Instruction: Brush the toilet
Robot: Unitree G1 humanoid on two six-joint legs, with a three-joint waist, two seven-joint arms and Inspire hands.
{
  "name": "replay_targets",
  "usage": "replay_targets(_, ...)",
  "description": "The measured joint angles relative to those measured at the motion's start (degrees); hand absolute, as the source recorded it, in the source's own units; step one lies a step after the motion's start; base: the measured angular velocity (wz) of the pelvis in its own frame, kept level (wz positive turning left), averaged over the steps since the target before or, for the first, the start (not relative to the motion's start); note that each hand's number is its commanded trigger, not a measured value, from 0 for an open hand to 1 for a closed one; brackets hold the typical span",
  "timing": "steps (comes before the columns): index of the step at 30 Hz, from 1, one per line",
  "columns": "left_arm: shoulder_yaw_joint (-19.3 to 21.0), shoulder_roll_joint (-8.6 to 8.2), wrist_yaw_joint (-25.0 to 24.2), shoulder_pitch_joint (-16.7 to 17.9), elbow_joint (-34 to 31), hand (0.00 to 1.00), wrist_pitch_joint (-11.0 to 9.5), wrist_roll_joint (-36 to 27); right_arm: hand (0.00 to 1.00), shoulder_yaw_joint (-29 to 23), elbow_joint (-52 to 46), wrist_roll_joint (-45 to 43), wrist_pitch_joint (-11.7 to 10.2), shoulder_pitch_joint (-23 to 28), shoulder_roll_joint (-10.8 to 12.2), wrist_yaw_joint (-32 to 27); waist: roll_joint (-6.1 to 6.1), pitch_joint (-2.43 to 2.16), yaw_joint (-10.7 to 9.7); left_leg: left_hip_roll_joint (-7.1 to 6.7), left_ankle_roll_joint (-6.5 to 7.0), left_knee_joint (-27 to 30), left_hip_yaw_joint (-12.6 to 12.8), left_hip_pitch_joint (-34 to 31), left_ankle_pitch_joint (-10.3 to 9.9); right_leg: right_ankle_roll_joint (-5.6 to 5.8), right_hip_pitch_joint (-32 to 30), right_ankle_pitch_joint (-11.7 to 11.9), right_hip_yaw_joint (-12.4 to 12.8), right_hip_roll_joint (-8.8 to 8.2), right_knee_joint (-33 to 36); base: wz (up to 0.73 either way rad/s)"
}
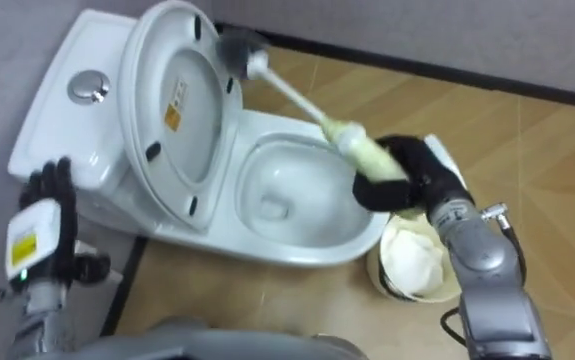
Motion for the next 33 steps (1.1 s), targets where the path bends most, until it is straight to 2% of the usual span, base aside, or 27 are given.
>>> replay_targets(1,0.6,-0.46,-0.9,0.6,1.9,0.0,0.9,-1.1,1.0,0.1,0.0,0.3,0.0,0.1,0.3,-0.4,-0.2,0.01,0.0,-0.01,0.0,-0.1,0.0,0.2,0.0,0.04,0.3,-0.1,0.0,0.0,-0.1,0.08)
replay_targets(2,1.8,-1.48,-2.9,2.1,4.6,0.0,3.0,-3.8,1.0,0.3,0.0,1.1,0.0,0.2,0.5,-1.1,0.04,-0.13,0.0,-0.02,-0.03,0.1,-0.1,0.4,-0.2,0.07,0.8,-0.1,-0.3,0.01,-0.5,0.1)
replay_targets(3,2.2,-1.8,-3.8,3.0,5.5,0.0,4.1,-5.5,1.0,0.3,0.0,2.0,0.1,0.3,0.5,-1.5,-0.12,-0.08,0.0,-0.03,-0.03,0.2,-0.1,0.5,-0.3,0.09,0.9,-0.1,-0.6,0.01,-0.6,0.18)
replay_targets(5,3.9,-2.58,-6.6,5.9,8.7,0.0,6.1,-11.1,1.0,0.3,0.0,4.3,0.2,0.4,0.4,-3.3,-0.44,0.32,0.2,0.02,-0.21,0.3,-0.3,0.3,-0.6,0.19,1.0,-0.2,-1.3,0.07,-0.6,0.22)
replay_targets(8,6.5,-3.5,-9.0,7.0,12.8,0.0,6.8,-16.3,1.0,0.2,0.3,6.8,0.1,-0.2,0.4,-5.7,0.09,0.62,0.5,-0.17,-0.06,0.5,-1.6,0.0,-1.3,0.72,1.1,-0.6,-2.4,0.03,-0.6,0.31)
replay_targets(12,8.3,-3.78,-10.6,6.3,16.9,0.0,7.3,-21.5,1.0,0.7,2.9,9.8,-0.8,-1.0,0.5,-7.1,0.81,0.58,1.2,-0.68,0.23,0.5,-1.7,0.3,-1.4,1.28,1.5,-1.1,-2.6,-0.46,-0.3,0.19)
replay_targets(15,8.9,-4.56,-12.6,6.5,18.8,0.0,7.6,-24.6,1.0,0.8,5.4,9.8,-0.9,-1.0,0.4,-9.5,1.28,0.67,1.7,-1.08,1.0,0.5,-1.6,0.9,-1.8,2.09,2.0,-1.8,-2.6,-1.26,0.8,0.0)
replay_targets(16,9.0,-4.7,-13.0,6.5,19.3,0.0,7.9,-24.7,1.0,0.8,5.5,9.8,-0.9,-1.0,0.4,-9.9,1.06,0.76,1.7,-1.08,1.07,0.5,-1.6,0.9,-1.9,2.16,1.9,-1.8,-2.7,-1.4,0.8,0.06)
replay_targets(17,9.0,-4.77,-14.1,6.5,19.7,0.0,8.5,-25.0,1.0,0.7,5.5,9.9,-0.9,-1.0,0.4,-10.7,1.12,0.65,1.6,-1.16,1.23,0.6,-1.7,0.7,-2.0,2.27,1.9,-1.9,-3.7,-1.8,1.3,0.05)
replay_targets(21,10.9,-4.77,-17.1,6.5,21.5,0.0,10.1,-25.6,1.0,0.3,5.4,11.4,-1.0,-1.2,0.3,-13.8,0.24,0.27,1.1,-1.99,1.33,0.6,-1.9,0.8,-2.0,2.53,1.9,-2.1,-3.8,-2.08,1.4,0.07)
replay_targets(25,11.0,-4.77,-19.0,6.5,21.5,0.0,11.8,-25.8,1.0,0.0,5.9,12.4,-1.1,-2.3,0.2,-17.8,0.2,0.33,0.9,-2.05,1.33,0.5,-1.8,1.3,-2.0,2.56,2.2,-2.1,-3.9,-2.2,1.4,0.0)
replay_targets(29,12.0,-4.91,-20.9,6.4,21.3,0.0,12.0,-26.2,1.0,-1.0,7.5,17.8,-1.7,-1.6,0.4,-22.9,0.21,0.61,0.0,-2.04,1.32,0.4,-1.3,2.1,-2.0,2.65,3.1,-2.5,-3.7,-2.35,1.2,0.01)
replay_targets(30,12.0,-5.14,-21.1,6.0,21.2,0.0,12.3,-26.7,1.0,-1.3,8.1,18.9,-2.2,-1.2,0.4,-24.5,0.62,0.7,-0.5,-2.03,1.32,0.5,-1.3,2.1,-2.0,2.67,3.1,-2.6,-3.6,-2.39,1.2,-0.04)
replay_targets(31,12.0,-5.23,-21.2,5.6,21.2,0.0,12.5,-26.8,1.0,-1.4,8.8,19.2,-2.6,-1.2,0.4,-25.2,0.31,0.98,-0.7,-2.03,1.32,0.5,-1.3,2.2,-2.0,2.69,3.0,-2.7,-3.6,-2.46,1.2,0.0)
replay_targets(33,12.1,-5.24,-21.7,3.9,21.1,0.0,13.1,-26.7,1.0,-1.6,12.4,20.5,-3.4,-1.1,0.4,-27.1,0.63,1.04,-1.8,-1.95,1.31,0.6,-1.2,2.0,-2.0,2.72,2.8,-2.9,-3.4,-2.45,1.2,0.0)
